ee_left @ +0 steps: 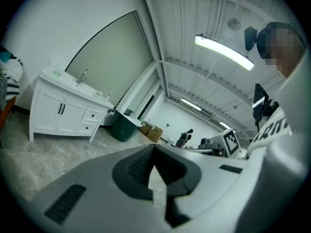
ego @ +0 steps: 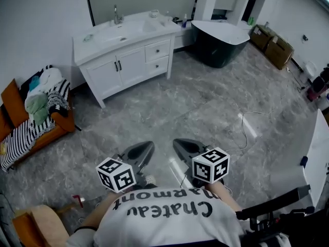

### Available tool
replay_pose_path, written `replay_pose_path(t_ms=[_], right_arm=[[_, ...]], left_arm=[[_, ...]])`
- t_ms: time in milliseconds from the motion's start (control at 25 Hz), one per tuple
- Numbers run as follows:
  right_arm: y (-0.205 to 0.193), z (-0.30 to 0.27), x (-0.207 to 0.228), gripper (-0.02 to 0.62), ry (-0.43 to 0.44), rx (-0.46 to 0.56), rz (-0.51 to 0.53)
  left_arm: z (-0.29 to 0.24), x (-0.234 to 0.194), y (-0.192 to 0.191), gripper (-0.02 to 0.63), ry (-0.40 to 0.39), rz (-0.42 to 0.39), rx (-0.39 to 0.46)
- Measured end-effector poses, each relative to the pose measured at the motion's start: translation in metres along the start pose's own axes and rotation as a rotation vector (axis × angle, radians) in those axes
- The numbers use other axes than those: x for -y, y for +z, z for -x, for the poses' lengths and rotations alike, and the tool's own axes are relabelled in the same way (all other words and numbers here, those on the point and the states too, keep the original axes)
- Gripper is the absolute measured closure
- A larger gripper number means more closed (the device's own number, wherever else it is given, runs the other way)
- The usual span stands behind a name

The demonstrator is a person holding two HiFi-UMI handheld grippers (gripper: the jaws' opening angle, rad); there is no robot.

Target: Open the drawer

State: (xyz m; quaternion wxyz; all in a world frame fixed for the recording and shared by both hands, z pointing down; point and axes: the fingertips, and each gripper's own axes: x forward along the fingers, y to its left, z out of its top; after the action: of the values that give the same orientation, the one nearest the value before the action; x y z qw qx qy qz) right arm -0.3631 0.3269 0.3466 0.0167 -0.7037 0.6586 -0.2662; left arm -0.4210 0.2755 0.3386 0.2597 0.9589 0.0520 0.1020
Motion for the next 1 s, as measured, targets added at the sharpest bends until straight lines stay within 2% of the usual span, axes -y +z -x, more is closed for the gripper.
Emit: replay_pose_path(t_ms=[280,520,720,840,1000], right_arm=[[0.041,-0.056,0.032,0.584,-0.025,0.024,-0.02],[0.066,-0.096,0.048,0.584,-0.03,0.042,-0.059],[0.086,-0.12,0.053,0.584,-0.003,0.104,-0.096],[0.092,-0.134,0.05,0.584,0.009,0.109,-0.062],[0.086,-0.151,0.052,0.584,-0.023,0.046,0.027]], left_arm=[[-0.031,-0.057,0.041,0.598,-0.009,-0.02,-0.025],[-0.047,-0.098,0.067,0.598,-0.032,0.011,-0.029],[-0.057,-0.121,0.083,0.598,-0.052,0.012,-0.026],[-0.061,-0.136,0.091,0.598,-0.051,0.01,-0.02],[-0.066,-0.152,0.096,0.598,-0.05,0.024,-0.019]])
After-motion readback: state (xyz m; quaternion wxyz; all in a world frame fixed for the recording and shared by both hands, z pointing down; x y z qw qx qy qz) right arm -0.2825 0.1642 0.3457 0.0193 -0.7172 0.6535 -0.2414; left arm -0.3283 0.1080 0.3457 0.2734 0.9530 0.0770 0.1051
